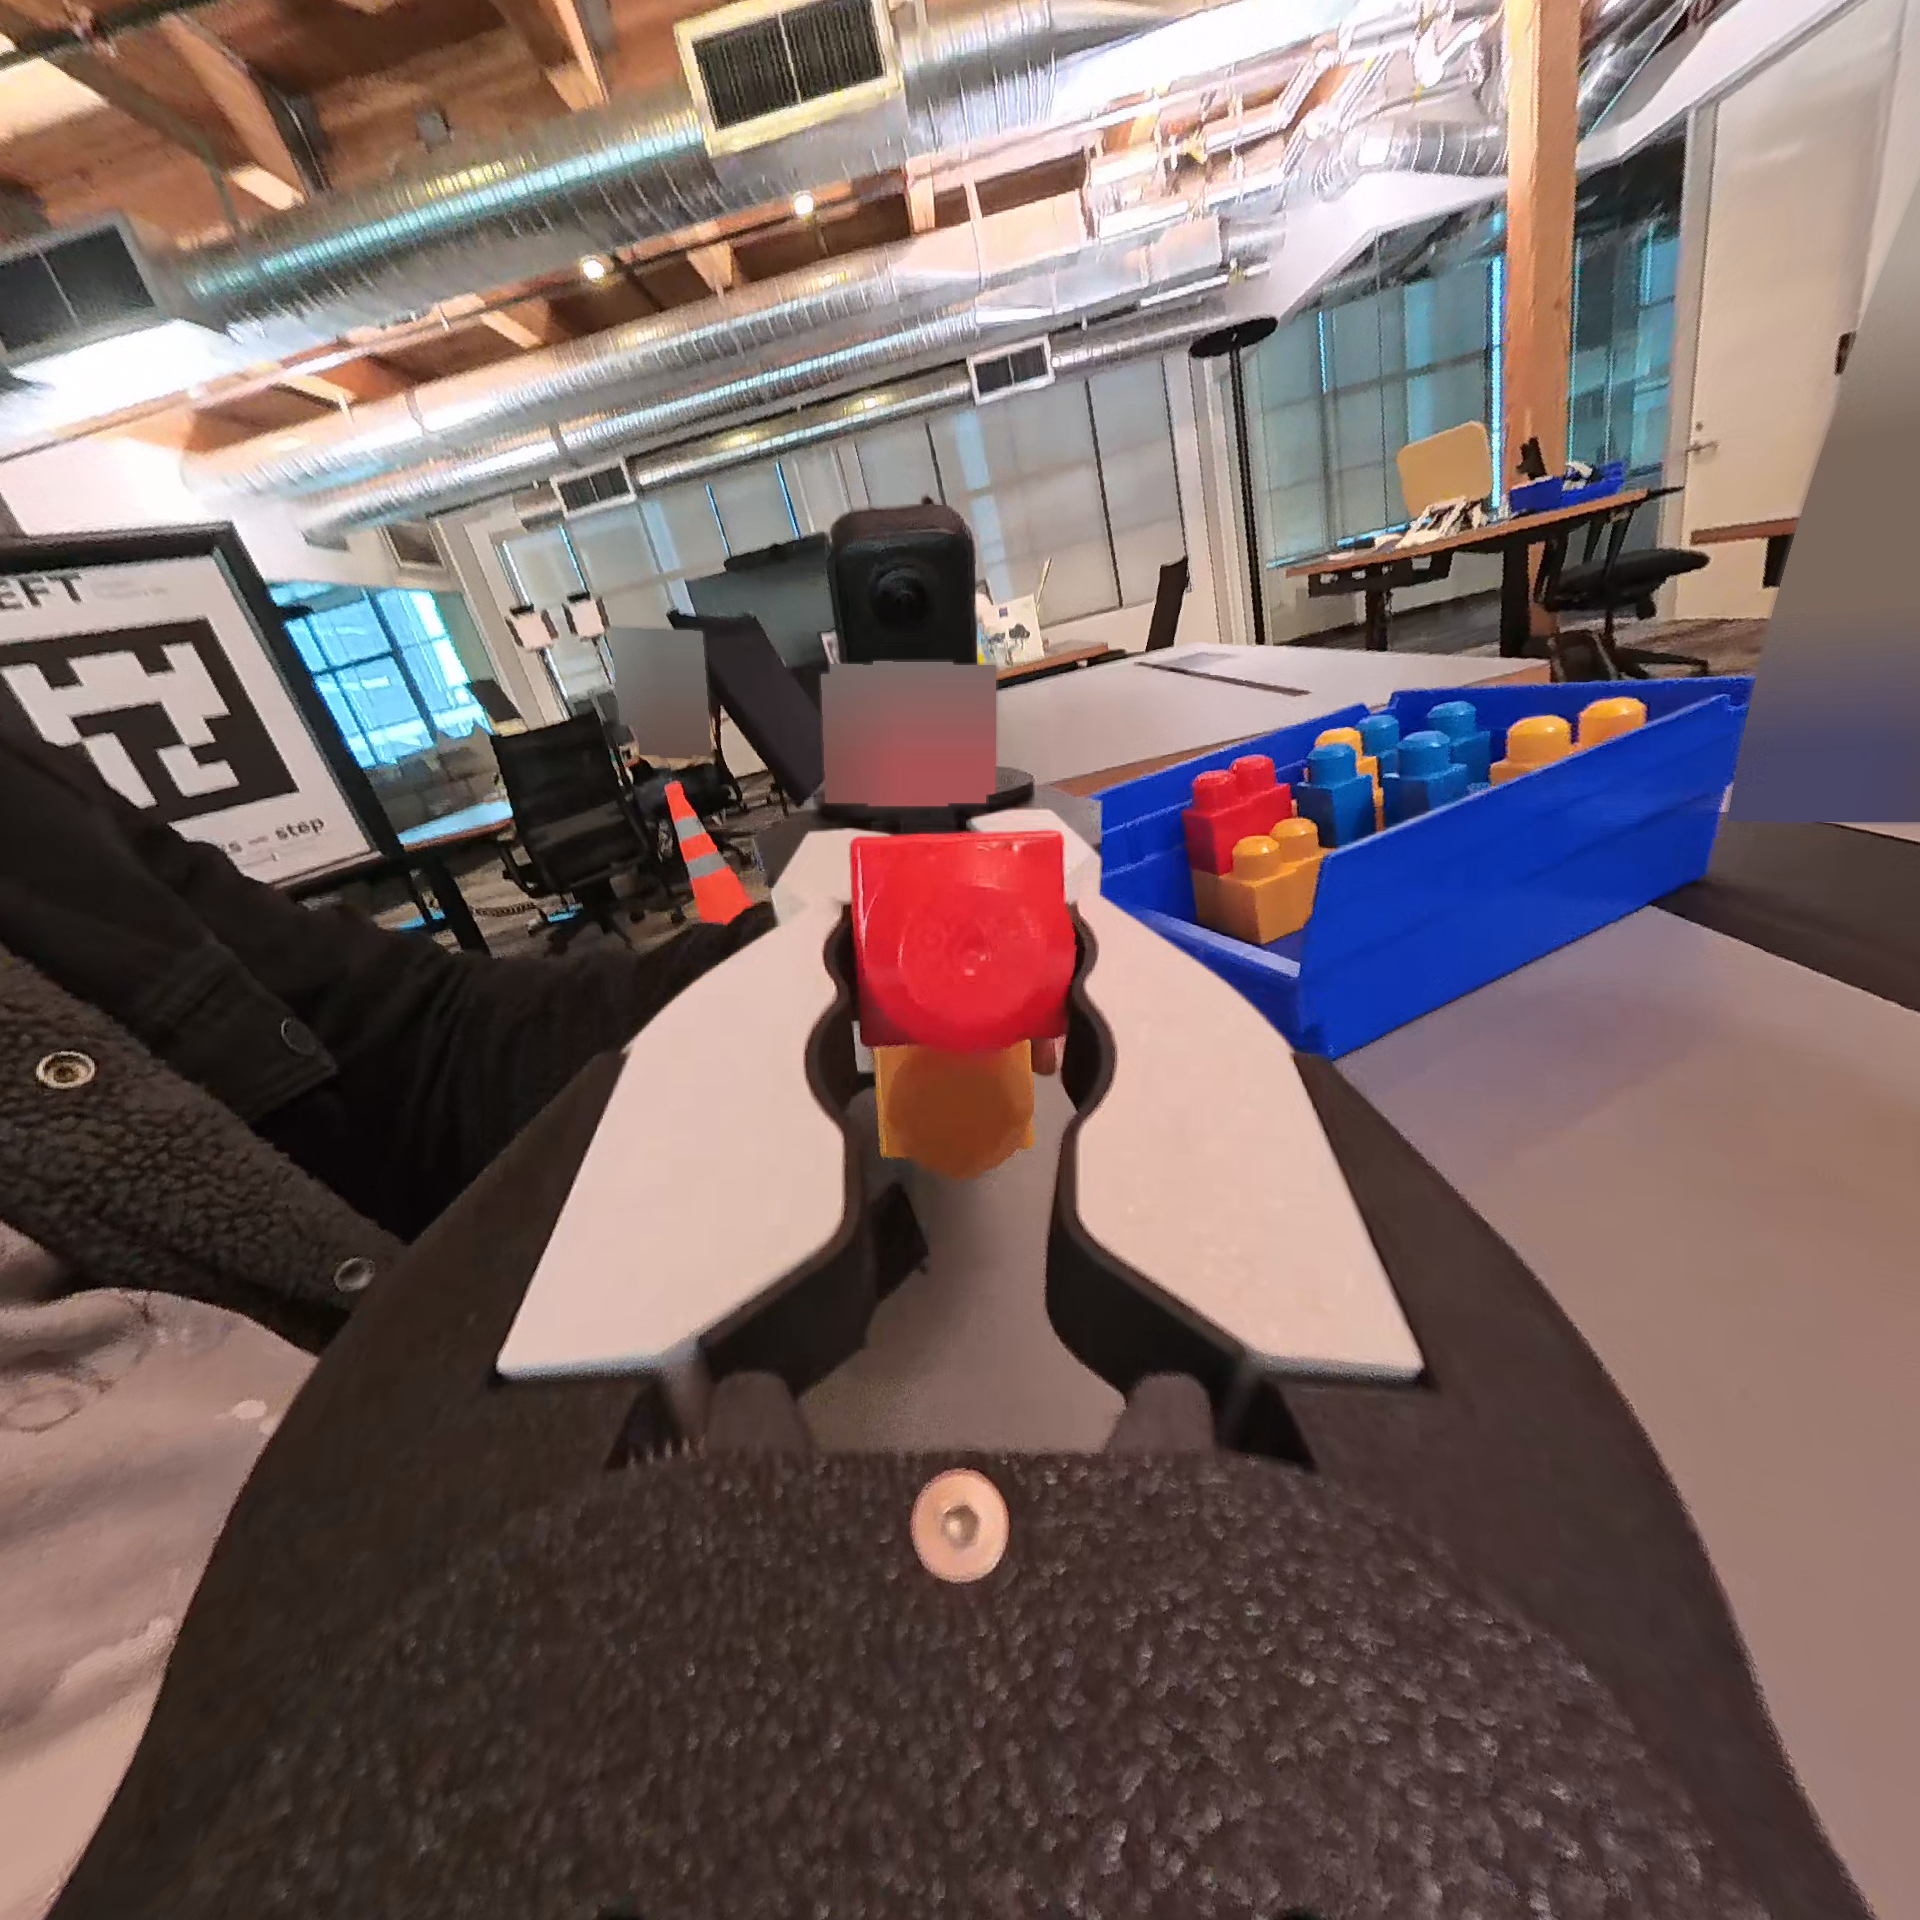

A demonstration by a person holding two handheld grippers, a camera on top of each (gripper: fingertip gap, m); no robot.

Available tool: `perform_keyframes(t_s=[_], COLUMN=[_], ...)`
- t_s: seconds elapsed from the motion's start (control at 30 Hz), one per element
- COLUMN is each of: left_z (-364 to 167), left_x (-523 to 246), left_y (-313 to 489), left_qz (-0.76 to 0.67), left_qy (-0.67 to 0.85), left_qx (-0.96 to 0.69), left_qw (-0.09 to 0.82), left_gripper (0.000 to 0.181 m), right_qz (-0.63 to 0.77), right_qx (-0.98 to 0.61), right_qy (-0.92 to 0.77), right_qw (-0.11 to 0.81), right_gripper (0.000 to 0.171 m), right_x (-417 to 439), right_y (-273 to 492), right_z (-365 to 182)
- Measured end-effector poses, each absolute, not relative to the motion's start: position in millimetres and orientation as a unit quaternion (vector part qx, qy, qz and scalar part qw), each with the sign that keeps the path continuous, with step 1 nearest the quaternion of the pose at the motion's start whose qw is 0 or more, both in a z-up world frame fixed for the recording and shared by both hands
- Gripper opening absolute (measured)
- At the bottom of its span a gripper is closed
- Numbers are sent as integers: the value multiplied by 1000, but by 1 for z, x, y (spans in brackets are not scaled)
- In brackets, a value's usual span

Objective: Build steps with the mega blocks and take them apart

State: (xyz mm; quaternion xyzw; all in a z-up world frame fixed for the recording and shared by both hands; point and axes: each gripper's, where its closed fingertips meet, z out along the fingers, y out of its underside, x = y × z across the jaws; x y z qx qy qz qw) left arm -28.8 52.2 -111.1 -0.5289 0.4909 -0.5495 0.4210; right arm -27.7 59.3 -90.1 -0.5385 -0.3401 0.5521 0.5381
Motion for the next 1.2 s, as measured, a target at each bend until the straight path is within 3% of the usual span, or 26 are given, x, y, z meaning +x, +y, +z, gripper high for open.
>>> perform_keyframes(t_s=[0.23, 0.7, 0.9, 1.2], left_z=[-118, -125, -106, -107], left_x=[-42, -51, -86, -84], left_y=[59, 48, 75, 75], left_qz=[-553, -542, -552, -550], left_qy=[491, 535, 483, 484], left_qx=[-536, -526, -531, -530], left_qw=[407, 379, 425, 428], left_gripper=[38, 38, 38, 38], right_qz=[514, 482, 473, 473], right_qx=[-549, -584, -558, -556], right_qy=[-350, -422, -382, -378], right_qw=[558, 499, 564, 569], right_gripper=[32, 28, 29, 29], right_x=[-13, -15, 42, 42], right_y=[65, 52, 55, 57], right_z=[-88, -99, -61, -60])
